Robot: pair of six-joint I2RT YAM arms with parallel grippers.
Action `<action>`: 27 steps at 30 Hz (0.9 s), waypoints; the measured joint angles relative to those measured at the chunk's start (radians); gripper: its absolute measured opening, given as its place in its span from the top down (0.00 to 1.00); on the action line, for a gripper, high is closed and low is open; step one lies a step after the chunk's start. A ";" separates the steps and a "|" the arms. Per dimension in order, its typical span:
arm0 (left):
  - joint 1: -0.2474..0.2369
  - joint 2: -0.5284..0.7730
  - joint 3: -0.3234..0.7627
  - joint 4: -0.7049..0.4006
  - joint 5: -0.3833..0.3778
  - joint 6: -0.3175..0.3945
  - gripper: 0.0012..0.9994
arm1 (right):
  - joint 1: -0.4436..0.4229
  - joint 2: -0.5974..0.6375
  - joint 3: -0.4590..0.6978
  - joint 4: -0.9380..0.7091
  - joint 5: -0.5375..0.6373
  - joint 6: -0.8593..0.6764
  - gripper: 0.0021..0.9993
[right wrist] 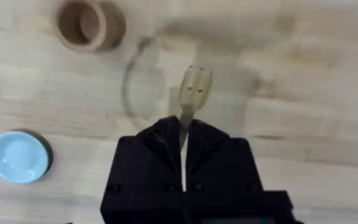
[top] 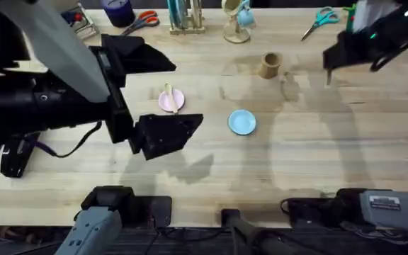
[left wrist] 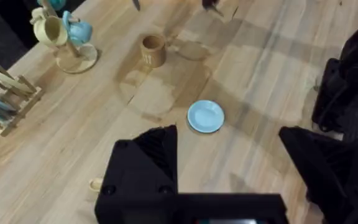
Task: Pick up a utensil and set it on the pink plate, then put the other utensil in the container.
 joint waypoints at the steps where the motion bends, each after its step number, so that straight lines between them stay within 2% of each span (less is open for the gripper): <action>1: 0.000 0.000 0.000 -0.002 0.000 0.000 0.01 | 0.000 -0.013 0.017 0.000 0.000 -0.013 0.97; 9: 0.000 0.000 0.000 -0.004 0.000 0.000 0.01 | 0.000 -0.111 0.128 -0.001 -0.072 -0.175 0.97; 18: 0.000 0.000 0.000 -0.004 0.000 0.000 0.01 | -0.003 -0.218 0.170 0.028 -0.262 -0.347 0.97; 22: 0.000 0.000 0.000 -0.004 0.000 0.000 0.01 | -0.038 -0.224 0.170 0.064 -0.384 -0.399 0.97; 27: 0.000 0.000 0.000 -0.004 0.000 0.000 0.01 | -0.148 -0.223 0.170 0.081 -0.614 -0.445 0.97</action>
